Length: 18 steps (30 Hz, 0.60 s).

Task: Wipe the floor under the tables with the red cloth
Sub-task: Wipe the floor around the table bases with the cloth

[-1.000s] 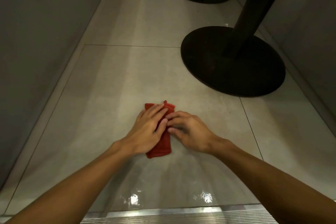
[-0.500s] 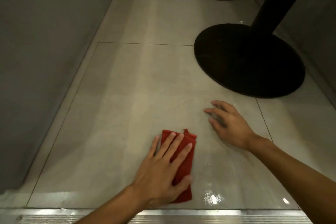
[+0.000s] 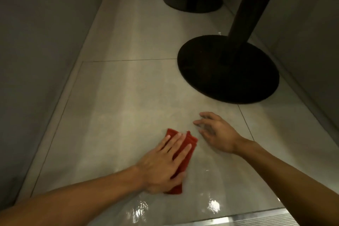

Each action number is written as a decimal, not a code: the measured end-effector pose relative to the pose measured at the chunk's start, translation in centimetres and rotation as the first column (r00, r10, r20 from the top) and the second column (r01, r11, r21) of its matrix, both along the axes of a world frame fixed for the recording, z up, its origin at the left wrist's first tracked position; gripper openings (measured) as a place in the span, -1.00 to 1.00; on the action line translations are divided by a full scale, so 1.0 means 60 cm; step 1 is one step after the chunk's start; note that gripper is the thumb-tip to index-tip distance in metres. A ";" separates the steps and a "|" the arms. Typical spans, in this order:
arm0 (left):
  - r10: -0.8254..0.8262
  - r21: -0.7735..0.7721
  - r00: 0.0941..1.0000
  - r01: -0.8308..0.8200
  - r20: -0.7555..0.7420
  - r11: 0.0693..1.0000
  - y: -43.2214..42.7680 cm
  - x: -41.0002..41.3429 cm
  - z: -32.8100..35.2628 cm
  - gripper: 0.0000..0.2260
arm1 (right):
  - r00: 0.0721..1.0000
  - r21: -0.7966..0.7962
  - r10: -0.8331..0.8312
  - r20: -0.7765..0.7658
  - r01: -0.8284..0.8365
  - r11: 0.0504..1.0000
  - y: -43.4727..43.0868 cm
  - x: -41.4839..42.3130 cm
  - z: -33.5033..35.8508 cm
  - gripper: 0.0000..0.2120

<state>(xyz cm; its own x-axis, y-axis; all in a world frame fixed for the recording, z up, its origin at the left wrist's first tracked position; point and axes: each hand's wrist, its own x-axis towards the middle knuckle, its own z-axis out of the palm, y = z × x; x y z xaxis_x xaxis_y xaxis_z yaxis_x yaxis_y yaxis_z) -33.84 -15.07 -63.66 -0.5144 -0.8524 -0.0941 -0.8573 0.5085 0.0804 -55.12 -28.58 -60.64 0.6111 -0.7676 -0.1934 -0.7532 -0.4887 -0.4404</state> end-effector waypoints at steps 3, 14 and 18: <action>-0.111 0.000 0.993 0.111 0.035 0.994 -0.020 0.025 0.006 -0.38 | 1.000 0.007 -0.005 0.006 0.005 1.000 -0.010 -0.029 0.022 -0.67; 0.408 0.181 0.905 -0.424 0.124 0.887 -0.147 0.049 0.031 -0.28 | 0.995 -0.046 -0.038 0.089 0.043 0.998 -0.102 -0.121 0.034 -0.73; 0.647 0.212 0.760 -0.624 -0.062 0.752 -0.187 0.001 0.013 -0.36 | 0.993 -0.078 -0.115 -0.007 0.114 0.990 -0.157 -0.127 0.029 -0.56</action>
<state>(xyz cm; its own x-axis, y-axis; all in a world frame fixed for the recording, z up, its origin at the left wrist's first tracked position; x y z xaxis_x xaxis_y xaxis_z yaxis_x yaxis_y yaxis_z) -33.78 -26.28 -62.87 0.1236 -0.9628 -0.2404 -0.9537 -0.1822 0.2392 -62.72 -38.01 -58.91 0.5164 -0.8452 -0.1376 -0.8110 -0.4312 -0.3953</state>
